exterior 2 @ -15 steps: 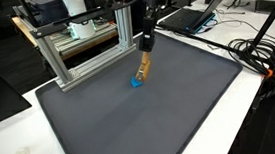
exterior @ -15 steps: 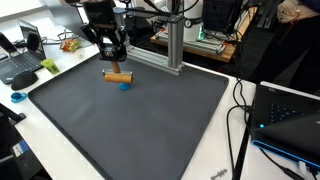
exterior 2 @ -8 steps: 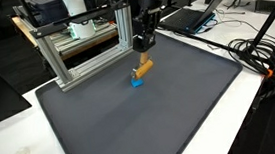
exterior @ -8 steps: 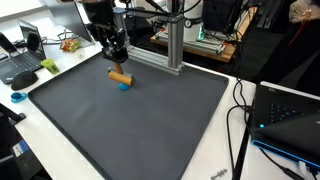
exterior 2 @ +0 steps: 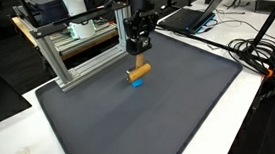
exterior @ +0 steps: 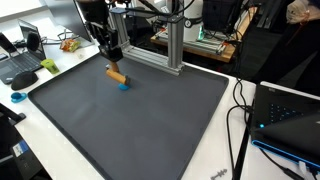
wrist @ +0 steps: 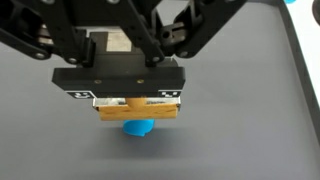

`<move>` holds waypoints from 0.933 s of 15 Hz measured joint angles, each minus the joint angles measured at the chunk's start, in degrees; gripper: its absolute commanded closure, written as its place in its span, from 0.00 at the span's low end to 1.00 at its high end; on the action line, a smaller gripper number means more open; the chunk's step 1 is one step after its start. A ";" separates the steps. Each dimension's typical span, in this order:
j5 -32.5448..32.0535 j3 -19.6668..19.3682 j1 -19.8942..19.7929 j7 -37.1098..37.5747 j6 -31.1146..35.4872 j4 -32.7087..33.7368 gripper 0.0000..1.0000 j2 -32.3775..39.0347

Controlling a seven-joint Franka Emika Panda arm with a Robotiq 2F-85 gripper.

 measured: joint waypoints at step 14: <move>4.05 -1.34 -1.52 2.43 4.49 0.27 0.78 5.19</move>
